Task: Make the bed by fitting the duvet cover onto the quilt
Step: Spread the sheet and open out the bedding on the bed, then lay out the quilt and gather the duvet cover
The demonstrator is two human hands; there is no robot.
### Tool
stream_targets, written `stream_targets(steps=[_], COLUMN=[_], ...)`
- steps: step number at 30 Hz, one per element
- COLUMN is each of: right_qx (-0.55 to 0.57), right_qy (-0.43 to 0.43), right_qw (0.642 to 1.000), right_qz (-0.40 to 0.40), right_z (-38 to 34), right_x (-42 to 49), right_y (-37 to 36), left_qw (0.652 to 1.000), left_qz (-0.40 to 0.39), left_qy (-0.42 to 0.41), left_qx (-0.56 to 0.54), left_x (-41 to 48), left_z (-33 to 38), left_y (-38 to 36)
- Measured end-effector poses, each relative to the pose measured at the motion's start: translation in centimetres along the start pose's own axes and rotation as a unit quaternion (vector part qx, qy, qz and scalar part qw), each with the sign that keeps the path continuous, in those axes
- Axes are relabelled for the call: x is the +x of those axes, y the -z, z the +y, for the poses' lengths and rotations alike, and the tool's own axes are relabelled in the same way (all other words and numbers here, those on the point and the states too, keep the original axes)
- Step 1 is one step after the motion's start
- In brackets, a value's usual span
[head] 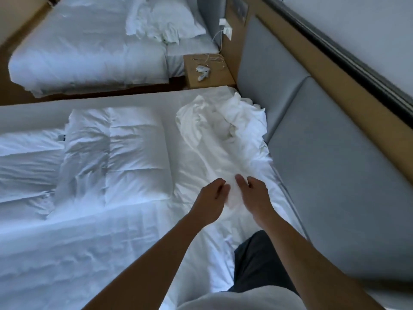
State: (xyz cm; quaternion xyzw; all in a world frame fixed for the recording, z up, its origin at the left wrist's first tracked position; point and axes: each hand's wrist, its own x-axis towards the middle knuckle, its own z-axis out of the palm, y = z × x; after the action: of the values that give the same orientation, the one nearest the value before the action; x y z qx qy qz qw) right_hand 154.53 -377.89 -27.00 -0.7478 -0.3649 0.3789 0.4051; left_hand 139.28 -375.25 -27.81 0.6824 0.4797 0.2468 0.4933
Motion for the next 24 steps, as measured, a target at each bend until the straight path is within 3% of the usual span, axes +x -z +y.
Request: stream_targets(steps=[3, 6, 12, 15, 17, 20, 24], right_qx=[-0.016, -0.069, -0.148, -0.15, -0.148, -0.155, -0.281], right_qy=[-0.025, -0.021, 0.001, 0.01, 0.017, 0.045, 0.069], right_qw=[0.999, 0.997, 0.989, 0.988, 0.989, 0.986, 0.949], right_qz=[-0.012, -0.038, -0.017, -0.028, -0.025, -0.036, -0.129], right_z=[2.0, 4.5, 8.7, 10.4, 10.9, 11.1, 13.0], right_x=[-1.1, -1.9, -2.3, -2.7, -2.8, -3.2, -3.9], right_y=[0.7, 0.9, 2.1, 2.3, 2.1, 1.0, -0.6], left_qw=[0.998, 0.991, 0.946, 0.93, 0.933, 0.94, 0.93], left_qz=[-0.049, -0.067, -0.161, -0.168, -0.157, -0.144, -0.126], left_qy=[0.028, 0.114, 0.157, 0.124, 0.131, 0.234, 0.32], left_qx=[-0.019, -0.031, 0.232, 0.302, 0.297, 0.204, 0.13], left_x=[-2.3, -4.3, -8.3, -10.1, -10.9, -12.3, -14.5], left_z=[-0.1, -1.3, -5.3, -6.0, -6.2, -6.7, -8.4], left_y=[-2.4, -5.0, -7.2, -8.7, -9.8, -10.8, -10.3])
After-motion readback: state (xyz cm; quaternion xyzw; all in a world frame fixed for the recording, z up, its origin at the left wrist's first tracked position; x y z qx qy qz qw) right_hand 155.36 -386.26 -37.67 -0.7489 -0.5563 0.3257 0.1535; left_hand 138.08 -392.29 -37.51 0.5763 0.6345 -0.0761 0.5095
